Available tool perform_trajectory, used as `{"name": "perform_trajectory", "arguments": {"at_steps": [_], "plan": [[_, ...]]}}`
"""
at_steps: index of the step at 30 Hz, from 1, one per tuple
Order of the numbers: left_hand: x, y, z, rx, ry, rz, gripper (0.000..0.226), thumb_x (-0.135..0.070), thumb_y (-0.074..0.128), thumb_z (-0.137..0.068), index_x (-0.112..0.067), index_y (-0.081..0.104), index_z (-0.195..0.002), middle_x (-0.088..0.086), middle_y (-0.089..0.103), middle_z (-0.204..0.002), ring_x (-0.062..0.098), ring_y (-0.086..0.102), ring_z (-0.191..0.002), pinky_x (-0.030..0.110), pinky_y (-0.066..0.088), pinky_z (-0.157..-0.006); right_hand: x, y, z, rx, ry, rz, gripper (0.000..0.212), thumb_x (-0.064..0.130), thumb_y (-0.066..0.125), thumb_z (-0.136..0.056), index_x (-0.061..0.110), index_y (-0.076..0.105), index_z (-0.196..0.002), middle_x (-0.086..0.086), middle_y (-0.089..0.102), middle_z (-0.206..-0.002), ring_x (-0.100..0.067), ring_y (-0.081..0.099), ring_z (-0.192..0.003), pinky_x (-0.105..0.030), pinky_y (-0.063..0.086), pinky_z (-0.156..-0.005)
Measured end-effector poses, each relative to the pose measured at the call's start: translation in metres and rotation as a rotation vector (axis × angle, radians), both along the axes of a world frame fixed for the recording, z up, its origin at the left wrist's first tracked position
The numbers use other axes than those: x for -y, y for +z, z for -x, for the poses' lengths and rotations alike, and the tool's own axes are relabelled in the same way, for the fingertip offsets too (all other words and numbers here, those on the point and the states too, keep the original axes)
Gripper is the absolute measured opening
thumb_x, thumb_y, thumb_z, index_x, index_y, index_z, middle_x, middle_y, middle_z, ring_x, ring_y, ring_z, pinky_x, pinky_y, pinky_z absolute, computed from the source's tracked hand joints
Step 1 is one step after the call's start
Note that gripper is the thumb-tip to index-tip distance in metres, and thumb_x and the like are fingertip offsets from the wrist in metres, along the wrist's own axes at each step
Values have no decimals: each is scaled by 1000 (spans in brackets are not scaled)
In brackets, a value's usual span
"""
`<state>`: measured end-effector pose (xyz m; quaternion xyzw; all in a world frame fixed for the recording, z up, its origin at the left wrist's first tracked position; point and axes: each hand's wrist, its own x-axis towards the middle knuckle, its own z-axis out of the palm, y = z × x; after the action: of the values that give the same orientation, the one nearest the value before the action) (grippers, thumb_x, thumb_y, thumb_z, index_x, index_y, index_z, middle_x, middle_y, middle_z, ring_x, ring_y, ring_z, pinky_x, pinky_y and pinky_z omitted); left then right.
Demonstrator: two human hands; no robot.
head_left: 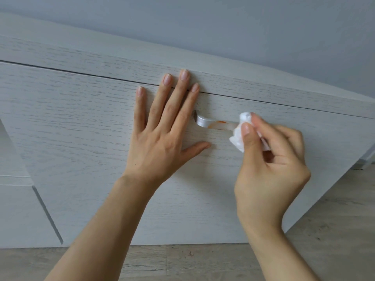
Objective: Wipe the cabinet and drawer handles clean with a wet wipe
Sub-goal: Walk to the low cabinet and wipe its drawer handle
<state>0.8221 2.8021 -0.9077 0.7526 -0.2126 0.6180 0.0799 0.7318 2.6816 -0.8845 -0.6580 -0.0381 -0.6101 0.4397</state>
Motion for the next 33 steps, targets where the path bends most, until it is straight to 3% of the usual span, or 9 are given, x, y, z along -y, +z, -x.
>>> {"name": "perform_trajectory", "arguments": {"at_steps": [5,16,18,22,28,33], "plan": [[1,-1,-2,10,-5,19,84,-63,50,-90,-9,23,-149,8,22,-153,25,13,-144,48,4,-117,-2,9,0,-149,-58,287,14,4,62,-89,4,72,-98,-4,53,-85,-2,50,-68,-1,36,-70],[3,-2,-3,29,-5,33,81,-61,50,-91,-10,24,-149,7,24,-154,25,16,-144,48,7,-117,-9,14,1,-219,13,308,16,3,56,-90,5,71,-97,0,50,-88,-2,50,-70,2,36,-71],[3,-2,-3,30,-12,31,81,-61,50,-91,-10,25,-149,8,25,-154,26,17,-144,48,7,-117,-7,13,1,-194,21,311,16,4,57,-90,7,71,-97,1,50,-88,3,50,-70,2,36,-71],[-1,-2,-3,7,-12,6,87,-64,51,-89,-10,21,-150,7,18,-154,25,11,-144,47,2,-117,1,0,3,-100,32,101,17,5,60,-90,9,69,-104,1,51,-91,3,59,-75,-1,42,-72],[3,-2,-3,47,-14,32,82,-62,51,-90,-9,27,-148,5,26,-153,27,20,-142,49,9,-116,-3,-8,-6,-10,-8,200,18,-3,68,-83,2,70,-100,4,54,-85,18,52,-81,0,40,-76],[2,-1,-2,51,-27,44,80,-62,49,-92,-9,26,-148,1,22,-153,26,21,-142,48,9,-116,-7,-14,-8,18,61,163,19,-6,68,-82,1,70,-100,5,59,-88,7,59,-82,-9,49,-77]]}}
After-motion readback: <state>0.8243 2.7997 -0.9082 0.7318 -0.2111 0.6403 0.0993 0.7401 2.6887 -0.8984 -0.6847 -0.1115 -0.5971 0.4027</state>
